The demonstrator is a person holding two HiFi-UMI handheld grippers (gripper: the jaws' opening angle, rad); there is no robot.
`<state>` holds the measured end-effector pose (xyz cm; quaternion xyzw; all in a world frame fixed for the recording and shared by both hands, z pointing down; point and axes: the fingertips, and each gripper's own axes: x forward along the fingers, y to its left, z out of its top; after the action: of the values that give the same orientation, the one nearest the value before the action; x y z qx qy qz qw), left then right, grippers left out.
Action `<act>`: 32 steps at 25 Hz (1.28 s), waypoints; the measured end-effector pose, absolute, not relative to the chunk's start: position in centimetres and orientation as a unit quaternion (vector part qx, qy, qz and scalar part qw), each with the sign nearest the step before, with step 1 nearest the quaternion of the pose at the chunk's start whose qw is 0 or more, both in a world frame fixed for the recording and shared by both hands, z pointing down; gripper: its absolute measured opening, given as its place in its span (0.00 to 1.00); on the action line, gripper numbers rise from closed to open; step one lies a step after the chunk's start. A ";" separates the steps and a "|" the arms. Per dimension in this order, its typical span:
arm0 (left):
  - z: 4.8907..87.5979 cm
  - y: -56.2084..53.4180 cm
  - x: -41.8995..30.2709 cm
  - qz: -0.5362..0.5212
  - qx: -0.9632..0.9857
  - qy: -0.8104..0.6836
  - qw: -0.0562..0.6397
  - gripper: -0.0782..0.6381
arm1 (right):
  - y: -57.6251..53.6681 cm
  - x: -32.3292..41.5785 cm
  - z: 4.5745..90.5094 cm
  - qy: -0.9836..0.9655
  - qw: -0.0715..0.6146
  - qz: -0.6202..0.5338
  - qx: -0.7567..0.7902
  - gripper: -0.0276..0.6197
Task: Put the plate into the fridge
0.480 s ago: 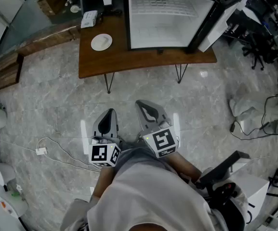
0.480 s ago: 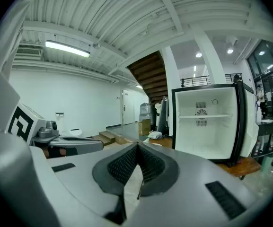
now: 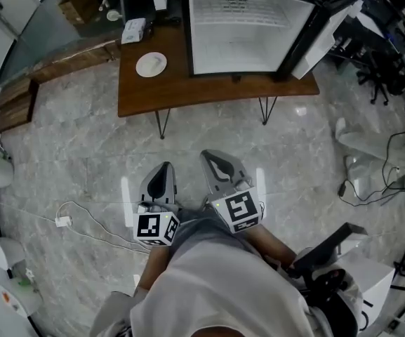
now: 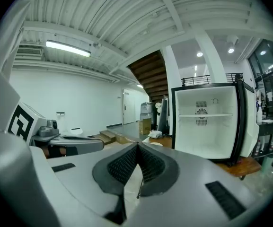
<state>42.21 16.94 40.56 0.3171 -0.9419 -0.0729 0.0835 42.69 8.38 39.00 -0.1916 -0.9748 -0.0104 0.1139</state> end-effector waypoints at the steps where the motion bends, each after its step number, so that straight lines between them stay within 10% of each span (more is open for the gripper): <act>1: 40.5 16.9 42.1 -0.073 0.318 -0.942 0.084 0.13 | 8.3 42.6 39.0 -0.975 0.114 -0.010 -0.191 0.07; 20: 43.0 23.1 35.8 -0.069 0.294 -0.947 0.107 0.14 | 13.0 34.7 41.8 -0.974 0.137 0.006 -0.181 0.07; 32: 41.3 36.0 9.4 -0.090 0.344 -0.930 0.094 0.14 | 25.7 10.3 40.8 -0.981 0.154 -0.031 -0.117 0.08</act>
<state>9.39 36.00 41.31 0.3443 -0.9298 -0.0897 0.0941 10.31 25.73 40.82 -0.1169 -0.9807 -0.0311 0.1538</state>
